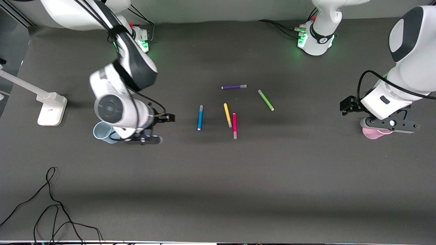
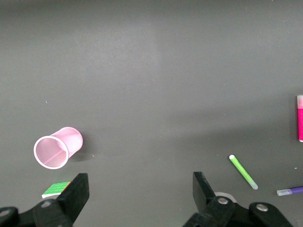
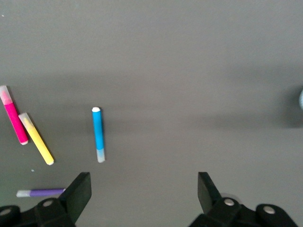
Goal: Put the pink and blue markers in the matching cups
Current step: 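Move the right gripper over the blue marker, then grasp the blue marker with the right gripper while the left gripper reaches the pink marker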
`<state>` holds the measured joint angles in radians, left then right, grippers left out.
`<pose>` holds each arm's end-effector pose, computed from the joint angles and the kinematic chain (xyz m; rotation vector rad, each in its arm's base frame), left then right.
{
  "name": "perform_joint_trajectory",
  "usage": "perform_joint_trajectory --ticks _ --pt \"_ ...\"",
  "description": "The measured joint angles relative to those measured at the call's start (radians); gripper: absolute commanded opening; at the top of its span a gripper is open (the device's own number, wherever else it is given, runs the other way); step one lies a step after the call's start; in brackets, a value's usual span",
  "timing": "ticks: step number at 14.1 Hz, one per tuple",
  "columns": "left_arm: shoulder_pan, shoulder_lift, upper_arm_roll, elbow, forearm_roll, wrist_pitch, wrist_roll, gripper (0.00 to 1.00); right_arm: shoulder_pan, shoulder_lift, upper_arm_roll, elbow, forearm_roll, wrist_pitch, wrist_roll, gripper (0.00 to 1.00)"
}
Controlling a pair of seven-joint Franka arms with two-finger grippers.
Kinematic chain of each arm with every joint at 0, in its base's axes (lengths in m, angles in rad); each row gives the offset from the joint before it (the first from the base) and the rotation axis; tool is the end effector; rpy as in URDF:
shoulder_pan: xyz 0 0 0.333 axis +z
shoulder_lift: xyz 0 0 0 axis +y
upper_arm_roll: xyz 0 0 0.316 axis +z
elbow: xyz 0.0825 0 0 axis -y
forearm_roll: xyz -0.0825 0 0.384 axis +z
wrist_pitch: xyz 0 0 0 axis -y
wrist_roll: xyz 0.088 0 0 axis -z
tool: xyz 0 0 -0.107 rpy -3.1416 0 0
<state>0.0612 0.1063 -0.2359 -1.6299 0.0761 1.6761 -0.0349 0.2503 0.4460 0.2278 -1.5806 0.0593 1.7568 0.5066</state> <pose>0.5821 -0.0891 0.5463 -3.0757 0.2302 0.0794 0.5807 0.2873 0.3680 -3.0894 0.0865 0.4702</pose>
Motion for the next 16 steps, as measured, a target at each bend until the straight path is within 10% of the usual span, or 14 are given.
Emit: perform_joint_trajectory --ticks 10,16 --pt "-0.059 0.013 -0.008 -0.138 -0.01 0.215 -0.051 0.96 0.142 0.309 0.004 0.049 0.0 0.219 0.197 0.98" --pt "-0.163 0.099 -0.011 -0.28 -0.012 0.469 -0.21 0.95 0.166 0.361 0.004 0.048 0.0 0.268 0.221 0.37"
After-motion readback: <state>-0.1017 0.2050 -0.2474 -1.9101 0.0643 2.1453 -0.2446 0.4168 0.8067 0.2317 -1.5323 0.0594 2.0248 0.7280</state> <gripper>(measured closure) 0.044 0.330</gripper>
